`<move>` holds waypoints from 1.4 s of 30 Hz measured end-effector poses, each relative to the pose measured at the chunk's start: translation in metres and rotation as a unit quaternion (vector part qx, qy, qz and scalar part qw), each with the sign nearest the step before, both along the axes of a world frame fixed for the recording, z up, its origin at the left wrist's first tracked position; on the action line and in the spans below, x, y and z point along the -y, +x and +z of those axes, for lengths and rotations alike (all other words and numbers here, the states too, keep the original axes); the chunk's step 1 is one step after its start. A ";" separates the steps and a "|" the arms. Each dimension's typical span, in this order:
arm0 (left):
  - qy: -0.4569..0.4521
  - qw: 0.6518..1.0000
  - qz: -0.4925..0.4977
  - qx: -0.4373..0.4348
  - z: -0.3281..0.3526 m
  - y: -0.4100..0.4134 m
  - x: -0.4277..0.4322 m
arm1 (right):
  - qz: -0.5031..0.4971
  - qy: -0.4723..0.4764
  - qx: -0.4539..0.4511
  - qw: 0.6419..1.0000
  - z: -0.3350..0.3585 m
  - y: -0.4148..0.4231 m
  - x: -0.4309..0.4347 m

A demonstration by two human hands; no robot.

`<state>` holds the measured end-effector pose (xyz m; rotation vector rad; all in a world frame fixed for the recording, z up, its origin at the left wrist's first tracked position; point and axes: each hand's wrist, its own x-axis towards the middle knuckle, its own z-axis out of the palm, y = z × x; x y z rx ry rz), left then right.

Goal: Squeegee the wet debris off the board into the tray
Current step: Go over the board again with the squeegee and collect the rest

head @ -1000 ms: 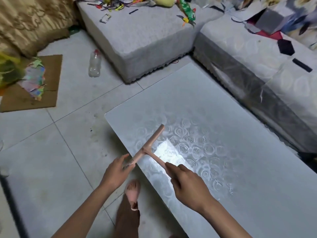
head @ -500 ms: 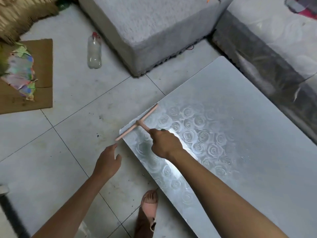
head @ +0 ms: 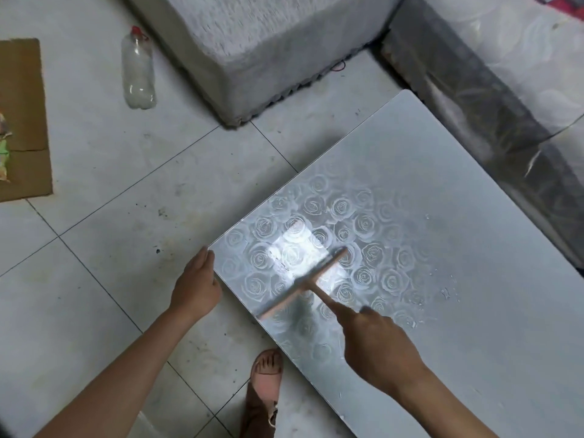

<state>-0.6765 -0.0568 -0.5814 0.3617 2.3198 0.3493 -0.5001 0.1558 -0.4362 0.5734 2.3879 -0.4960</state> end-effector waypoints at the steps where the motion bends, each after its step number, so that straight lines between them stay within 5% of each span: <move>1: 0.003 1.000 -0.004 -0.002 -0.003 -0.001 -0.002 | 0.014 0.003 -0.016 1.000 0.002 -0.016 0.000; 8: 0.050 0.997 0.061 -0.009 -0.006 -0.013 -0.005 | 0.061 -0.017 -0.038 0.997 -0.026 -0.136 0.020; 20: 0.033 0.995 -0.037 -0.081 0.002 -0.012 -0.018 | 0.014 -0.009 0.004 1.000 -0.011 -0.006 -0.005; 26: 0.153 0.985 0.018 -0.074 0.012 -0.001 -0.044 | 0.020 -0.085 -0.057 0.995 -0.013 -0.060 0.017; 35: 0.106 0.988 -0.031 -0.106 -0.014 -0.027 -0.041 | -0.027 -0.153 -0.060 0.986 -0.061 -0.082 0.020; 42: 0.157 0.967 0.069 -0.188 -0.019 0.002 -0.051 | -0.067 -0.161 -0.101 0.979 -0.073 -0.046 0.003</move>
